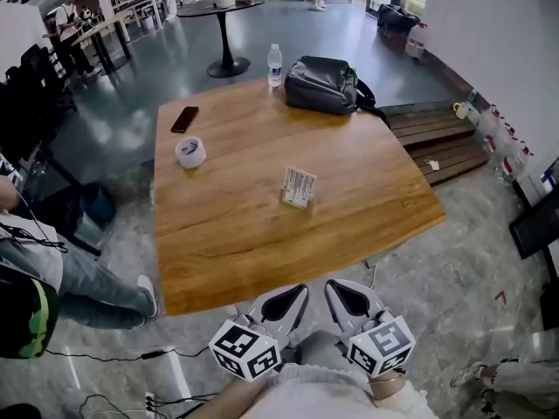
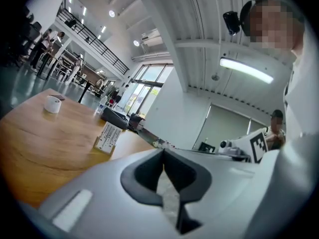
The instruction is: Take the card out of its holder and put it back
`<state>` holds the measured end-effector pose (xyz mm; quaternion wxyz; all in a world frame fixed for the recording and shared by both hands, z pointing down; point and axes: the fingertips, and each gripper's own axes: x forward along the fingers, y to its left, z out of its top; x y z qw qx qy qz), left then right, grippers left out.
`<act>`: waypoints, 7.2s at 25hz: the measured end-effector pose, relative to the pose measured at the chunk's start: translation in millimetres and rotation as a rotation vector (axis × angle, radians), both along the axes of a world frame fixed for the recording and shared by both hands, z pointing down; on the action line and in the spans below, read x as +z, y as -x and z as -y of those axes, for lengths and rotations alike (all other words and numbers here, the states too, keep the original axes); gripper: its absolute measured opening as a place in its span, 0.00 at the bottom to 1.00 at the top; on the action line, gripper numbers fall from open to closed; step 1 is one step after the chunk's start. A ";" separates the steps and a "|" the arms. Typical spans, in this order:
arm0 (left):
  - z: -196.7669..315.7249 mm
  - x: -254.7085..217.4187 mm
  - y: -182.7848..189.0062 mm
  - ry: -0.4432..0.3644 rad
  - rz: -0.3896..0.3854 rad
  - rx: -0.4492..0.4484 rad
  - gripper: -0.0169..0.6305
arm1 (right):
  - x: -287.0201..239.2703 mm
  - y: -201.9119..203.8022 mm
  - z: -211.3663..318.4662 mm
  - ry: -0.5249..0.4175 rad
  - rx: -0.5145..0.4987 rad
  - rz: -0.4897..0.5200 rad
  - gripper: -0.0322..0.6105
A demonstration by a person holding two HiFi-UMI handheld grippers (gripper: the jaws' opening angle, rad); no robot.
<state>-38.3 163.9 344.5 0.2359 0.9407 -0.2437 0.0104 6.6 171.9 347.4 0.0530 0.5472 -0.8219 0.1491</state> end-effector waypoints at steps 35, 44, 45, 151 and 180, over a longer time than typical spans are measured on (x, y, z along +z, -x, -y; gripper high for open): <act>170.4 50.0 -77.2 0.174 0.023 -0.196 0.04 | 51.7 -85.3 183.9 0.144 -0.242 -0.020 0.04; 185.9 66.9 -61.6 0.199 0.028 -0.219 0.04 | 65.4 -80.8 223.4 0.142 -0.270 -0.110 0.04; 188.1 70.2 -60.0 0.202 0.031 -0.221 0.04 | 66.3 -79.8 228.7 0.138 -0.272 -0.123 0.04; 241.2 180.4 -99.3 0.106 0.394 -0.149 0.13 | -2.4 -85.4 283.4 0.013 -0.272 -0.166 0.07; 250.1 28.2 -38.6 -0.074 0.147 -0.325 0.04 | -14.1 -77.2 269.3 -0.036 -0.254 -0.102 0.07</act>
